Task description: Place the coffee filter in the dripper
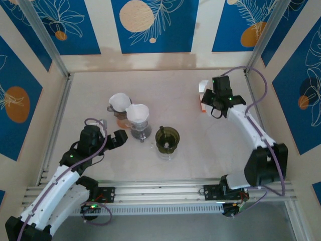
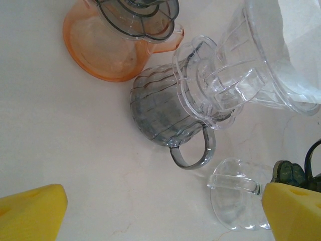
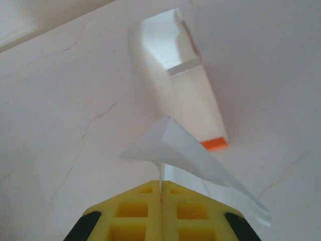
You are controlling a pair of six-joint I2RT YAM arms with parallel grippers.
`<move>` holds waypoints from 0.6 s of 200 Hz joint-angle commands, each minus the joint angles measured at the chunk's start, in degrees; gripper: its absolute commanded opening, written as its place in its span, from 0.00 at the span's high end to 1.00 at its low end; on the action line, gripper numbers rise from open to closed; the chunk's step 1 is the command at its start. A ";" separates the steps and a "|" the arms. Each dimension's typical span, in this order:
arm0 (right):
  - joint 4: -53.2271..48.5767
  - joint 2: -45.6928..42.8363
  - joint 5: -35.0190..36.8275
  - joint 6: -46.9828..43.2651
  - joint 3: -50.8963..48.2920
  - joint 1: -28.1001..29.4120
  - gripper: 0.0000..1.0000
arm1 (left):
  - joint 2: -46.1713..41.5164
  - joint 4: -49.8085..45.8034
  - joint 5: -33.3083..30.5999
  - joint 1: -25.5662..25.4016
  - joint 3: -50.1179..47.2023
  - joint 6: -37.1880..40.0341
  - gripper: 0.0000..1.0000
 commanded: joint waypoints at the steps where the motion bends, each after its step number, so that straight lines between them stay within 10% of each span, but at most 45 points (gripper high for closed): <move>1: -3.66 -8.62 -1.83 0.40 -2.27 3.62 1.00 | -1.02 -1.13 0.64 0.71 2.24 1.13 0.00; 120: -37.85 -16.68 -20.51 -5.39 14.61 24.44 1.00 | -1.85 -0.35 0.72 0.70 1.71 0.65 0.00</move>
